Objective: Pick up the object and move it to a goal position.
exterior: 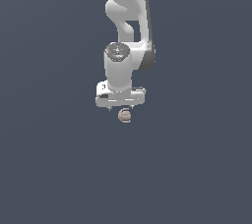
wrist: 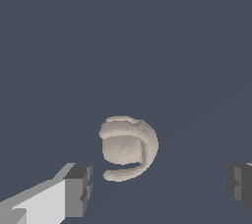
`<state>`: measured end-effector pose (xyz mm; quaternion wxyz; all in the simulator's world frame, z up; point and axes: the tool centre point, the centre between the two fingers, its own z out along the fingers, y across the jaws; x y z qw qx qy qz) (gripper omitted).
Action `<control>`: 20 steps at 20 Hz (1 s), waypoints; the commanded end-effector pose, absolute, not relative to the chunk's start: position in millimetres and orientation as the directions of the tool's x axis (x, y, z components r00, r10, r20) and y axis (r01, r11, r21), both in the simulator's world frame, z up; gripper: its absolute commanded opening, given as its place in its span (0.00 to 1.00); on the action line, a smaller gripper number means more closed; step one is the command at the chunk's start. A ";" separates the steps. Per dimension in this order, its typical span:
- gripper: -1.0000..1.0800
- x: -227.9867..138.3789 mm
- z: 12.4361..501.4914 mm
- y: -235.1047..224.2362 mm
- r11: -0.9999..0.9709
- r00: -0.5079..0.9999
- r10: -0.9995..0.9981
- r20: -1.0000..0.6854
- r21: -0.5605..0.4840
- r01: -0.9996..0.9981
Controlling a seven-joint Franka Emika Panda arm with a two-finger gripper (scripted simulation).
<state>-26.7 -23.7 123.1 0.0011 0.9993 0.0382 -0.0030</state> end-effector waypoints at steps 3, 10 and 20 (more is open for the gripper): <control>0.96 -33.2 102.0 -15.1 -0.991 0.991 0.137 -0.002 0.001 0.137; 0.96 -37.5 90.1 -10.0 -0.985 0.985 0.172 0.000 0.000 0.172; 0.96 -38.4 63.9 -10.0 -0.985 0.985 0.170 -0.001 0.000 0.170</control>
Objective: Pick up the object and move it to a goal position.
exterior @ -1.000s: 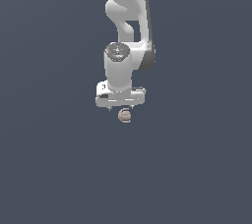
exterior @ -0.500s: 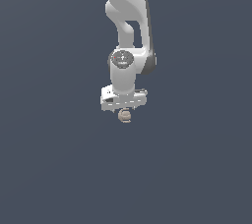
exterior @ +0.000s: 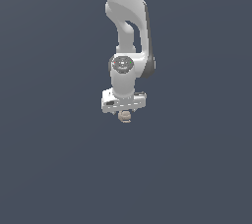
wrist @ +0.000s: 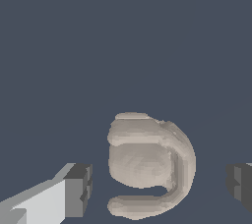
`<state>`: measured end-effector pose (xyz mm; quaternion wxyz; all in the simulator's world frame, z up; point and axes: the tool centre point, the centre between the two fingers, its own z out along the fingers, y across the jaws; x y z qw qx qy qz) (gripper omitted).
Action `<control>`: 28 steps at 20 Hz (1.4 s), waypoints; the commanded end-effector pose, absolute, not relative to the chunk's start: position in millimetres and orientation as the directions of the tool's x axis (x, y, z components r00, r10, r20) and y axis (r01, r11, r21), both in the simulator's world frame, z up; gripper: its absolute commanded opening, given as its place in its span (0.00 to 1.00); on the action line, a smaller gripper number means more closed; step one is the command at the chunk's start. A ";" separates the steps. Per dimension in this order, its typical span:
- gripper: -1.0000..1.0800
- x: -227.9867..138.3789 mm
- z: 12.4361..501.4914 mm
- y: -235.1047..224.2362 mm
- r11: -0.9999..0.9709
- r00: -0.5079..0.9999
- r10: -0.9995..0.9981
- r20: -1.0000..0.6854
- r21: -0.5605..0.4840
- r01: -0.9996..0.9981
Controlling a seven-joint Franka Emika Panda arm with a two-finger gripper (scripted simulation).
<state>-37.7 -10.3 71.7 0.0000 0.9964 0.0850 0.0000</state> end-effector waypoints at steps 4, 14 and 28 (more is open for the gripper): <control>0.96 -38.7 46.8 -10.0 -0.985 0.985 0.172 0.000 0.000 0.172; 0.00 -37.8 40.0 -9.9 -0.985 0.985 0.172 0.000 0.000 0.172; 0.00 -36.2 57.5 15.1 -0.985 0.985 0.172 0.001 0.000 0.172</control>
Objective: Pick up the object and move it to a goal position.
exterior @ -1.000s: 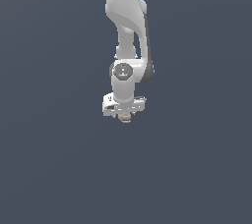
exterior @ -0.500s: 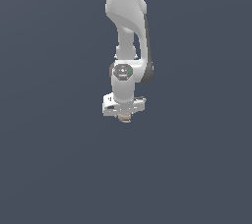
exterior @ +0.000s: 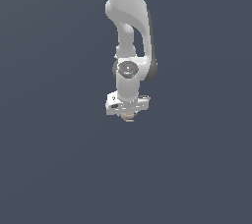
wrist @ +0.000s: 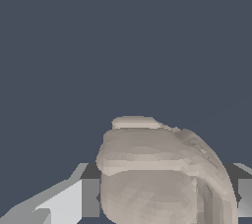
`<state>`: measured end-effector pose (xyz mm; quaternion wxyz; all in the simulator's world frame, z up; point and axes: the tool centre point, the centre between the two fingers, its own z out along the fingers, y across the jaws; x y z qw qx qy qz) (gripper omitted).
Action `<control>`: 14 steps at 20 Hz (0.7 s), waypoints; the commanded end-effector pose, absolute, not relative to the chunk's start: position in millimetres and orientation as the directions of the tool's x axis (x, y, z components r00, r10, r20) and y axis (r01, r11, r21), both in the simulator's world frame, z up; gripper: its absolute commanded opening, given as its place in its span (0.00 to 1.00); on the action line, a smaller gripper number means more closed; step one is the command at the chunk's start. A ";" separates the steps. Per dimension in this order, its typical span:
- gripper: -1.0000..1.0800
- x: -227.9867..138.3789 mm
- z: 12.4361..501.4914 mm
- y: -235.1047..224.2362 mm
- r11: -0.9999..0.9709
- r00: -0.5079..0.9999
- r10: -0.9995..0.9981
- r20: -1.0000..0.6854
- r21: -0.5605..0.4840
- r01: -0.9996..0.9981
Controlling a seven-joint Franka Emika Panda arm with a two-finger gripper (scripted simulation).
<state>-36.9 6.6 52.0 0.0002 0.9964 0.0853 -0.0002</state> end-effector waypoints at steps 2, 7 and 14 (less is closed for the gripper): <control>0.00 -35.2 66.9 29.3 -0.985 0.985 0.172 0.001 0.000 0.172; 0.00 -31.4 97.8 76.8 -0.985 0.985 0.172 0.000 0.001 0.172; 0.00 -24.5 139.5 140.2 -0.985 0.985 0.172 0.000 0.001 0.172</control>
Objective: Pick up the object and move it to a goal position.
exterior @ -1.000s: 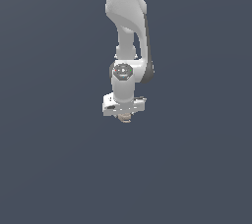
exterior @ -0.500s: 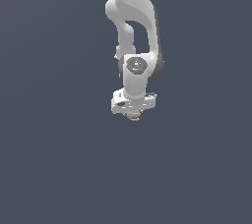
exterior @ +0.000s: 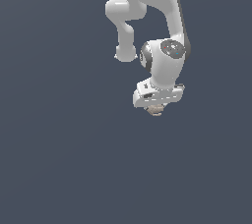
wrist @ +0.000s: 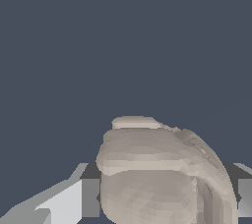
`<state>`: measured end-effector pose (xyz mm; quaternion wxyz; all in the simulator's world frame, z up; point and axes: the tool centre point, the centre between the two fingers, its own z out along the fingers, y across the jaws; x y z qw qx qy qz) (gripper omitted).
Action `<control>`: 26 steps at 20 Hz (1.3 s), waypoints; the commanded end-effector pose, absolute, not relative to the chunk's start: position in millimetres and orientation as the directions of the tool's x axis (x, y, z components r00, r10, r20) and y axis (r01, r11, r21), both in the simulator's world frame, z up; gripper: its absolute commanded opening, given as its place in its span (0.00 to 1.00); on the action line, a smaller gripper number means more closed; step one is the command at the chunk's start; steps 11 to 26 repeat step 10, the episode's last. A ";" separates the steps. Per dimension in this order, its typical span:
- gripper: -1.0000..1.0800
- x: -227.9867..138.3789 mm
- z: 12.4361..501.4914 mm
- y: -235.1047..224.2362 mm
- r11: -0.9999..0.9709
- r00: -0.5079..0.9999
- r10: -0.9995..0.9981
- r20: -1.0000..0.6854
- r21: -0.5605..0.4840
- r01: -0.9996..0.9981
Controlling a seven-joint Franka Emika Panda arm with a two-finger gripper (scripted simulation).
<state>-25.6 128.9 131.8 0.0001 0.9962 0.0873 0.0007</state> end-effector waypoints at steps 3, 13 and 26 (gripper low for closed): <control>0.00 -22.1 150.1 156.4 -0.985 0.985 0.172 0.000 0.001 0.172; 0.00 -18.7 157.5 168.4 -0.985 0.985 0.172 0.000 0.000 0.172; 0.00 -18.7 157.5 168.4 -0.985 0.985 0.172 0.000 0.000 0.172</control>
